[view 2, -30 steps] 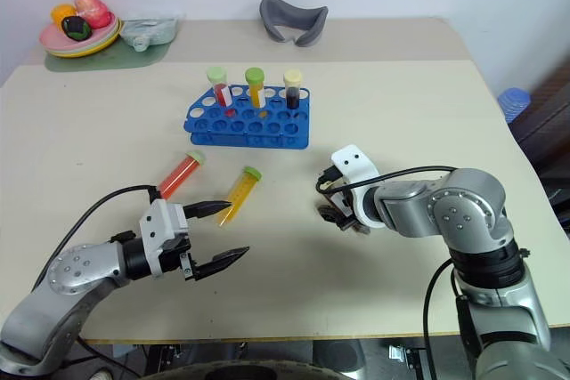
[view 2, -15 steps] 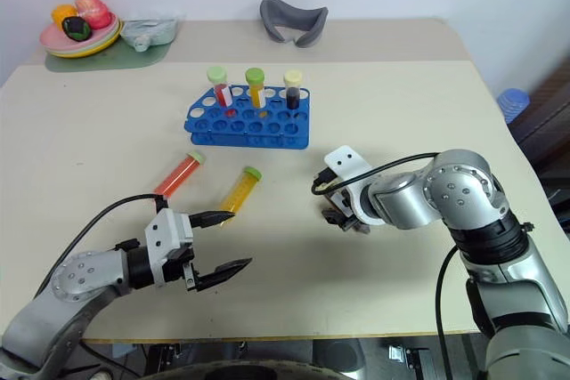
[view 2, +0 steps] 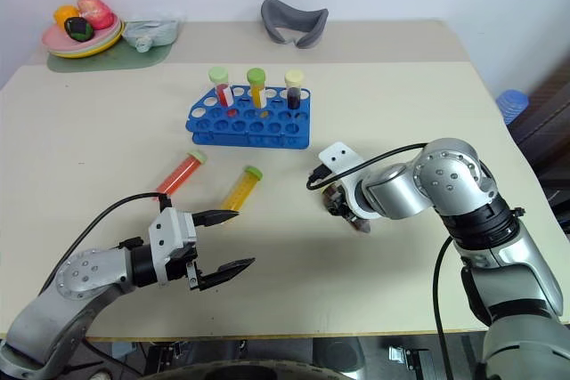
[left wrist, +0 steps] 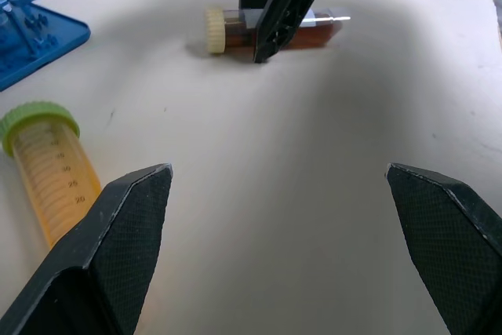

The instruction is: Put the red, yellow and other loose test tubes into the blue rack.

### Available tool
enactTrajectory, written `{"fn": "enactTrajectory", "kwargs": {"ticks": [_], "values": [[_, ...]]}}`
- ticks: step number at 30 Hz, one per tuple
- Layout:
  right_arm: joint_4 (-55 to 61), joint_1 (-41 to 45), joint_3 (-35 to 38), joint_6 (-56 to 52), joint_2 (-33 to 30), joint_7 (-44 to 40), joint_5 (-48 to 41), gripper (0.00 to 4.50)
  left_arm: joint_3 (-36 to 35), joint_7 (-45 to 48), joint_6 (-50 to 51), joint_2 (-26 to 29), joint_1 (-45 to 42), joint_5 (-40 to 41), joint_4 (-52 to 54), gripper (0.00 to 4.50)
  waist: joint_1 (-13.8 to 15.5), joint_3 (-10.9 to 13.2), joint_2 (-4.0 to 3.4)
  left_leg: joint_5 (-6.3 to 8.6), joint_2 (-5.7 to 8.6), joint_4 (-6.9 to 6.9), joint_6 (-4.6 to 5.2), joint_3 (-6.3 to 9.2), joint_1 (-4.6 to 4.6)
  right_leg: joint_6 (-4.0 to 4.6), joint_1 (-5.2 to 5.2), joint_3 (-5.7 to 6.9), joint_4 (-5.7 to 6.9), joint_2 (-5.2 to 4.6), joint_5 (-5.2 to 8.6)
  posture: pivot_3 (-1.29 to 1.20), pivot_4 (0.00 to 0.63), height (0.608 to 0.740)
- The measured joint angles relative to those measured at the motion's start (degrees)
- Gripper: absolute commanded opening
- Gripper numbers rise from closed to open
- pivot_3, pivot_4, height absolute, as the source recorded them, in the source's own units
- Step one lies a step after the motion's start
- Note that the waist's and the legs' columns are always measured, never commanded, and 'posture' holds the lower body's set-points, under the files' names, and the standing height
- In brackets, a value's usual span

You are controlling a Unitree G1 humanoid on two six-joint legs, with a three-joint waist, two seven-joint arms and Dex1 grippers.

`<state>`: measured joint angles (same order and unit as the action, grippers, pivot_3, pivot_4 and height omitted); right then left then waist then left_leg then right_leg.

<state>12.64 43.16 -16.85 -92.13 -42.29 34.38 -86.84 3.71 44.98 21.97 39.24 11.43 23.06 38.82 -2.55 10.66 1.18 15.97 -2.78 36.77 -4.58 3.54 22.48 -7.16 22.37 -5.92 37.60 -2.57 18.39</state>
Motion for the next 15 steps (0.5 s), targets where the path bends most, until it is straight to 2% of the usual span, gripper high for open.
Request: {"fn": "enactTrajectory", "kwargs": {"ticks": [2, 5, 7, 15], "values": [[0.08, -0.05, 0.01, 0.00, 0.28, 0.13, 0.03, 2.71, 0.01, 0.02, -0.19, 0.00, 0.14, -0.05, -0.01, 4.50, -0.11, 0.00, 0.00, 0.01, -0.02, 0.00, 0.01, 0.00, 0.00, 0.00, 0.02, -0.01, 0.00, 0.02, 0.00, 0.00, 0.150, 0.740], [0.52, -0.46, 0.26, 0.02, 0.70, 0.24, 0.02, 1.86, 0.01, 0.05, -0.53, -0.03, 0.18, -0.09, -0.26, 4.50, -0.10, 0.00, 0.00, 0.01, -0.02, 0.01, 0.02, 0.00, 0.00, 0.00, 0.01, -0.01, 0.01, 0.02, 0.00, 0.00, 0.150, 0.740], [0.78, -0.68, 0.26, 0.04, 1.09, 0.33, 0.02, 0.96, 0.01, 0.06, -0.98, -0.05, 0.21, -0.15, -0.56, 4.50, -0.05, 0.00, 0.00, 0.01, -0.02, 0.01, 0.02, 0.00, 0.00, 0.00, 0.01, -0.02, 0.01, 0.02, 0.00, 0.00, 0.150, 0.740], [1.09, -0.62, 0.70, -0.03, 2.08, 1.15, 0.43, 0.96, 0.00, 0.29, -2.69, -0.05, 0.64, -1.03, -1.73, 4.50, -0.13, -0.01, 0.00, 0.01, -0.02, 0.02, 0.02, -0.01, 0.00, 0.01, 0.01, -0.03, 0.01, 0.03, 0.00, 0.00, 0.150, 0.740]]}}
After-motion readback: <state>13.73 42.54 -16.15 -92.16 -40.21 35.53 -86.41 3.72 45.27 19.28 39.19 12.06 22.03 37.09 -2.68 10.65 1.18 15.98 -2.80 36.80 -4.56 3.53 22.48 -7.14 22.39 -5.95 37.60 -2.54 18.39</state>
